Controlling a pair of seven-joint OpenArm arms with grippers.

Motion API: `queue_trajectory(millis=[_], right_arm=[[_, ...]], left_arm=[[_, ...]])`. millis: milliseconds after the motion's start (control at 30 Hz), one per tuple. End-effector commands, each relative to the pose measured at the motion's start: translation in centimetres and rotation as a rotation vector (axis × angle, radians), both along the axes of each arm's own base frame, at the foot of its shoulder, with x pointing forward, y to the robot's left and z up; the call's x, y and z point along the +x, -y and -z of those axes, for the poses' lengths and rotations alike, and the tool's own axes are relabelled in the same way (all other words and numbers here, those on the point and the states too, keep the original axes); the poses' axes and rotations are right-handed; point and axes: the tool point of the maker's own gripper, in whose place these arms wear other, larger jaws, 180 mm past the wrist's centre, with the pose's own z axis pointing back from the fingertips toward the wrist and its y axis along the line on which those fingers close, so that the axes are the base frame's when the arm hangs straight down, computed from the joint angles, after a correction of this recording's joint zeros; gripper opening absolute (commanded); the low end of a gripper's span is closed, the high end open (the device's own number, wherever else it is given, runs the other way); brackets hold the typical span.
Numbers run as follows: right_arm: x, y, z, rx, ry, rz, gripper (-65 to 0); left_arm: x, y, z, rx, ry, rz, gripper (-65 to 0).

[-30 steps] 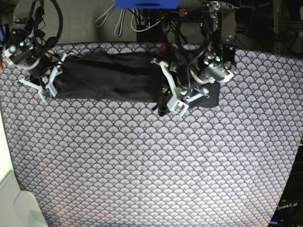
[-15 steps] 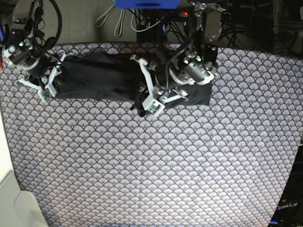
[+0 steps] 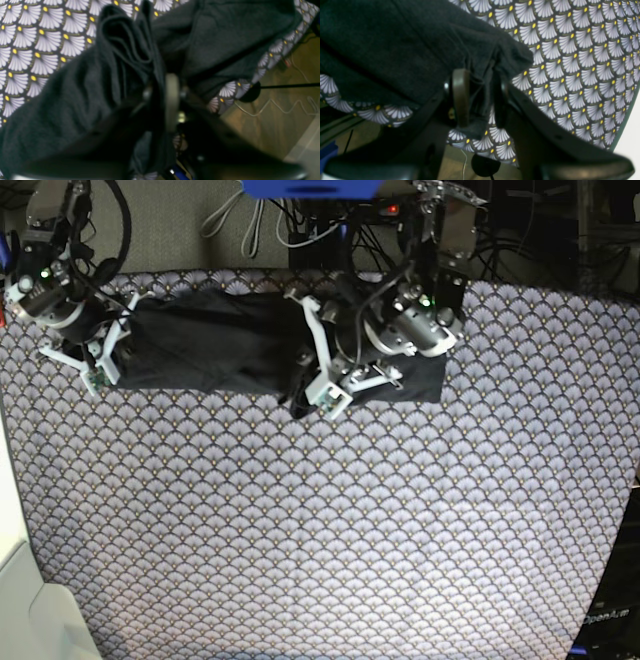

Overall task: Fold the T-shirt properly
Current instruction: 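Carry the strip end with the left gripper toward the right gripper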

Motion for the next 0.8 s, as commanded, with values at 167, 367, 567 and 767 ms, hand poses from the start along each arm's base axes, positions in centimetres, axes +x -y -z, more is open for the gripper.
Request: queue_trajectory(millis=[167, 367, 567, 767], right_arm=[[0.5, 0.2, -0.8, -0.006, 0.032, -0.006, -47.3], [0.6, 0.4, -1.0, -0.009, 0.037, 0.001, -47.3], [0.7, 0.4, -1.1, -0.006, 0.042, 0.003, -47.3], [1.3, 1.0, -1.7, -0.009, 0.067, 0.027, -47.6]], left_arm=[[-0.3, 0.7, -1.1, -0.034, -0.003, 0.038, -16.0], [-0.6, 1.6, -3.5, -0.163, 0.011, 0.063, -0.7], [1.4, -3.9, -3.2, -0.089, 0.042, -0.056, 0.0], [3.4, -14.6, -2.6, 0.038, 0.061, -0.3, 0.0]])
